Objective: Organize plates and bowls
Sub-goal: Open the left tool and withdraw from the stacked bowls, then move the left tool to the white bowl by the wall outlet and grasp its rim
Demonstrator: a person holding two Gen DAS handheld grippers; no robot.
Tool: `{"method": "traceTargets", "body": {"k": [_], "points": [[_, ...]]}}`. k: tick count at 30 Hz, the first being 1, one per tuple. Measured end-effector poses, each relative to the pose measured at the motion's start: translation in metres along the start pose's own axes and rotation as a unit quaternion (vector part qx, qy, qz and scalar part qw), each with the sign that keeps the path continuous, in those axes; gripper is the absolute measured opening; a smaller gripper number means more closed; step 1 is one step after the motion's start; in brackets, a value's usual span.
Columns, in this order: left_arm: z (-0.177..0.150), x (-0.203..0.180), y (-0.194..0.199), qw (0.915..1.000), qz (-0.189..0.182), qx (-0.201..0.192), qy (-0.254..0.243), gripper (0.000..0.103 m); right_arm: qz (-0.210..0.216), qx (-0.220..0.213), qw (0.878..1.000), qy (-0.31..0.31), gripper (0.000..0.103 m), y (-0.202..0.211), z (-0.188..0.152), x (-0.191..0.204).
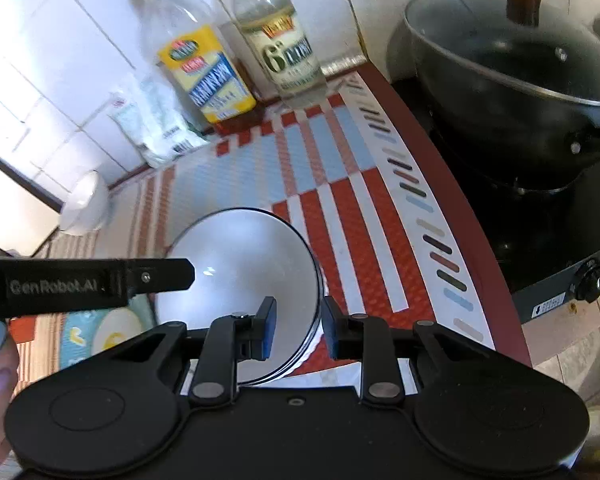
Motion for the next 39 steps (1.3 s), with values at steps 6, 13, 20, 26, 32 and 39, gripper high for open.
{"method": "traceTargets", "body": {"k": [6, 13, 20, 26, 32, 39], "points": [[-0.014, 0.015, 0.029, 0.9993, 0.014, -0.03, 0.015, 0.043, 0.017, -0.012, 0.999, 0.024, 0.041, 0.027, 0.008, 0.012], [-0.034, 0.035, 0.069, 0.9983, 0.023, -0.045, 0.029, 0.043, 0.024, -0.029, 0.994, 0.099, 0.046, 0.055, 0.019, 0.04], [-0.042, 0.072, 0.121, 0.9929, 0.044, -0.085, 0.07, 0.043, 0.032, -0.012, 0.985, 0.17, 0.06, 0.073, 0.026, 0.085], [-0.036, 0.121, 0.155, 0.9846, 0.068, -0.121, 0.107, 0.044, 0.056, -0.019, 0.977, 0.206, 0.065, 0.074, 0.03, 0.126], [-0.023, 0.174, 0.175, 0.9777, 0.093, -0.138, 0.128, 0.044, 0.076, -0.033, 0.968, 0.237, 0.065, 0.065, 0.039, 0.173], [-0.01, 0.223, 0.176, 0.9748, 0.112, -0.148, 0.124, 0.042, 0.109, -0.057, 0.965, 0.23, 0.065, 0.044, 0.054, 0.221]]}}
Point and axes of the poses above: each gripper's, at about its wrist camera, not at the fingertips, and y roughly against the way its jaws point, x to its left, z to its top, the point moved 3 cm from there along -y, roughly the way its jaws point, and after that the axes turned 5 degrees about y, right-handed, at the moved point
